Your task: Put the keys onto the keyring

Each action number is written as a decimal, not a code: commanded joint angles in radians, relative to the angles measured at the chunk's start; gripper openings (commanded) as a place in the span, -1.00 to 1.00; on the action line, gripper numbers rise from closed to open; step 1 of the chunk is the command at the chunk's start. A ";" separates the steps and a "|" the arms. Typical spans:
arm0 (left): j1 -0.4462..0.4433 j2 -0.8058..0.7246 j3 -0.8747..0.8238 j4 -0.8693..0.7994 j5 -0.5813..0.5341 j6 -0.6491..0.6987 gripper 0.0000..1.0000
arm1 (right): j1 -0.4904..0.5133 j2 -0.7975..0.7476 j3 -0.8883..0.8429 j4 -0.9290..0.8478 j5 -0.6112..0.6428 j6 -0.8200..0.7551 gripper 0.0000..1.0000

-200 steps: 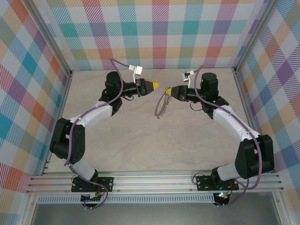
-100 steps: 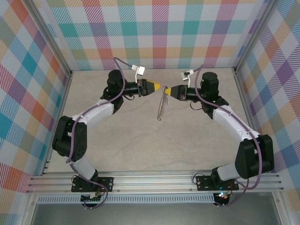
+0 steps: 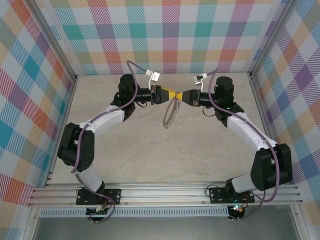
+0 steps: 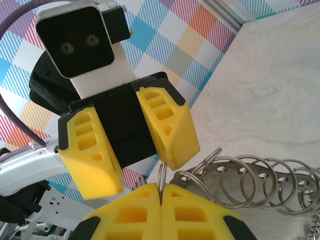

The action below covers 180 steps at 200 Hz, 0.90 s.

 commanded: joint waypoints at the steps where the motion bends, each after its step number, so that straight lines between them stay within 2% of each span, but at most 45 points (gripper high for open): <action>1: -0.013 0.006 0.029 -0.001 0.028 0.030 -0.33 | -0.003 -0.008 0.018 0.052 -0.023 0.003 -1.00; 50: -0.023 0.007 0.034 -0.003 0.041 0.040 -0.54 | -0.002 -0.003 0.019 0.052 -0.018 0.003 -1.00; 116: -0.041 0.005 0.034 0.009 0.036 0.042 -1.00 | -0.003 0.005 0.018 0.051 -0.021 0.004 -1.00; 134: -0.046 0.008 0.036 0.010 0.024 0.040 -1.00 | -0.003 -0.002 0.017 0.042 -0.008 0.003 -1.00; 145: -0.046 0.006 0.033 0.012 0.009 0.034 -1.00 | -0.005 -0.012 0.016 0.020 0.013 -0.004 -0.55; 161: -0.046 0.002 0.026 0.014 -0.009 0.032 -1.00 | -0.012 -0.041 0.008 -0.001 0.046 -0.014 -0.22; 180: -0.046 0.000 0.020 0.029 -0.018 0.021 -1.00 | -0.033 -0.091 -0.018 -0.020 0.100 -0.015 -0.06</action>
